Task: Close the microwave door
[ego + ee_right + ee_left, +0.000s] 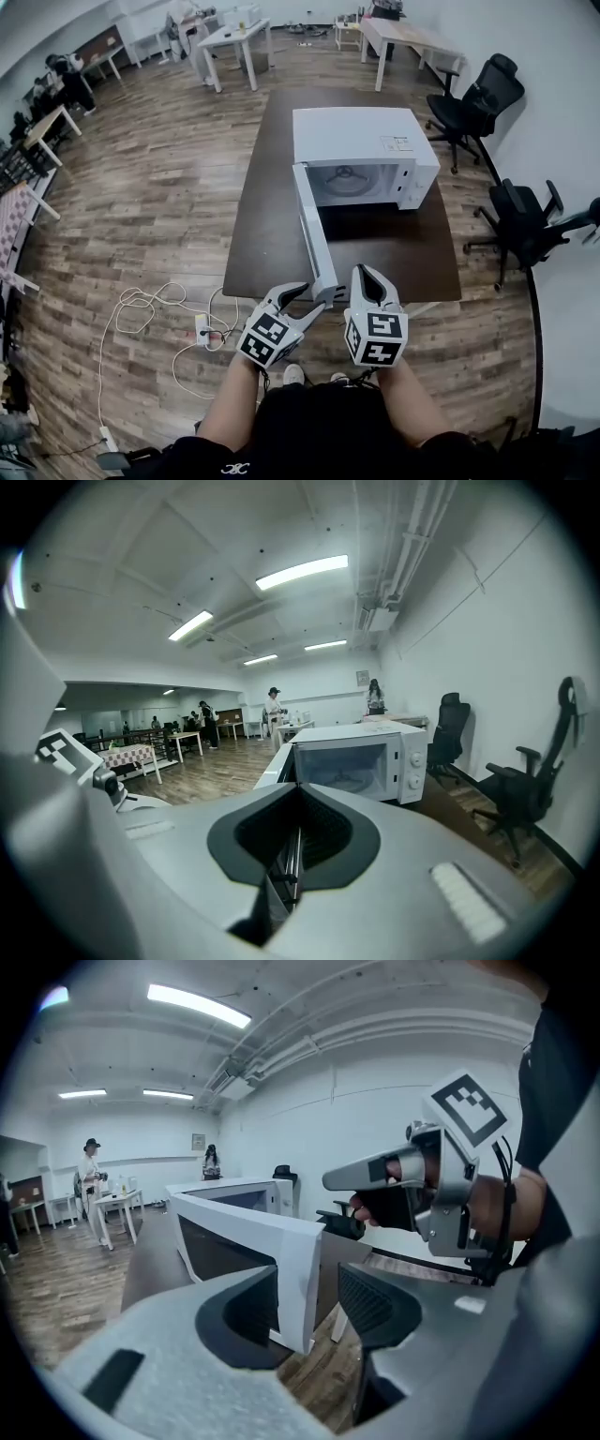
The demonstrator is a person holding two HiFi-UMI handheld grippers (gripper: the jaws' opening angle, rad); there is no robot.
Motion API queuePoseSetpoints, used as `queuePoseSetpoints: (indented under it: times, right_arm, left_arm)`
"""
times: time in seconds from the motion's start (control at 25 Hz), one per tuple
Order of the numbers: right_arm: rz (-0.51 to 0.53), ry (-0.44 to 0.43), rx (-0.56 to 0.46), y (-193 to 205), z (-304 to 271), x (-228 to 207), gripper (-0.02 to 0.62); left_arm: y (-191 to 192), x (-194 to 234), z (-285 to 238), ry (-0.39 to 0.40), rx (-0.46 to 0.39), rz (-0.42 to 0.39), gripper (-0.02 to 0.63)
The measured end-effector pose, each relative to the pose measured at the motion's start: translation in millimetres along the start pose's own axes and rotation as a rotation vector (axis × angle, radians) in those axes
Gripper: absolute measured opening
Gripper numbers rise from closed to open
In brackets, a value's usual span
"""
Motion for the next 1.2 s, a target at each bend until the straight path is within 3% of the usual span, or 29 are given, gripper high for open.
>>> queuePoseSetpoints:
  times: [0.28,0.4,0.56,1.2]
  right_arm:
    - [-0.007,0.093,0.012,6,4,-4,0.012]
    - [-0.016,0.133,0.015,8,8,-4,0.012]
    - [-0.03,0.188,0.014,11,13,-5,0.012]
    - [-0.085,0.34,0.028,26,46,-37,0.012]
  left_arm:
    - [4,17,-20,0.045,0.036,-0.064,0.203]
    - [4,19,-24,0.068,0.034,-0.076,0.156]
    - [2,19,-31,0.1,0.029,-0.093,0.149]
    - [-18,-8,-85,0.048,0.006,-0.047,0.144]
Point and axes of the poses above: the fingertips, and each gripper's own axes: z backward along the fingers, x to its left, y out of its underside, the point moved 9 cm from there along z, backward along the fingers, and after that the axes turned 4 degrees about z, right-handed, at the moved point
